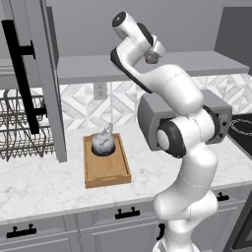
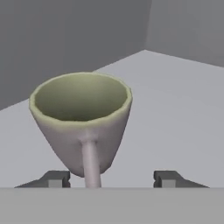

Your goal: Pick the kettle from the counter and place it on the tray. Then pick the mug from the cabinet and place it on the tray. Then close the cabinet doors.

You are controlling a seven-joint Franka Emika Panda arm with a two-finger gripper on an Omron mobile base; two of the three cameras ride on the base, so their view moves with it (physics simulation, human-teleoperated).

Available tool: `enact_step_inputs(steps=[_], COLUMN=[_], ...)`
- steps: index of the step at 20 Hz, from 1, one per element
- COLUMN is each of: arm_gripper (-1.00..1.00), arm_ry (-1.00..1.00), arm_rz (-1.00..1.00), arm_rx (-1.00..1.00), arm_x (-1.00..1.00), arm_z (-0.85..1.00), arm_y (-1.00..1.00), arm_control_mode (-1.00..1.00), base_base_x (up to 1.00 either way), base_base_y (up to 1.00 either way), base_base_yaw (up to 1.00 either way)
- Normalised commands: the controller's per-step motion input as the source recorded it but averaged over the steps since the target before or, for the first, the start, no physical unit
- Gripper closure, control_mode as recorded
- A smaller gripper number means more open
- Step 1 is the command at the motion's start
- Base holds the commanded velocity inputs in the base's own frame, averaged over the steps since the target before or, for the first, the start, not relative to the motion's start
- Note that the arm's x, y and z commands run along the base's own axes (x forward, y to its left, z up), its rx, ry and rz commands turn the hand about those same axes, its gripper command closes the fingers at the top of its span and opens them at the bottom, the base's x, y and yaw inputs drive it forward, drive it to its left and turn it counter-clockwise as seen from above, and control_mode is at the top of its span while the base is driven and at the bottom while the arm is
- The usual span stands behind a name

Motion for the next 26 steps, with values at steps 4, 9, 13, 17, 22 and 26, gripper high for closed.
enact_step_inputs(steps=[4, 9, 13, 17, 22, 26], arm_gripper=[1.00, 1.00, 1.00, 1.00, 1.00, 1.00], arm_ry=[-0.16, -0.21, -0.23, -0.16, -0.02, 0.15], arm_rz=[-0.04, 0.00, 0.00, 0.15, 0.35, 0.44], arm_rx=[0.00, 0.00, 0.00, 0.00, -0.01, -0.02], arm_x=[-0.01, -0.10, -0.44, -0.72, -1.00, -1.00], arm_z=[-0.33, -0.57, -0.07, 0.27, 0.62, 0.39], arm_y=[-0.02, -0.42, -0.47, -0.31, -0.10, 0.02], arm_control_mode=[-1.00, -1.00, -1.00, -1.00, -1.00, -1.00], base_base_x=[0.00, 0.00, 0.00, 0.00, 0.00, 0.00], base_base_y=[0.00, 0.00, 0.00, 0.00, 0.00, 0.00], base_base_yaw=[0.00, 0.00, 0.00, 0.00, 0.00, 0.00])
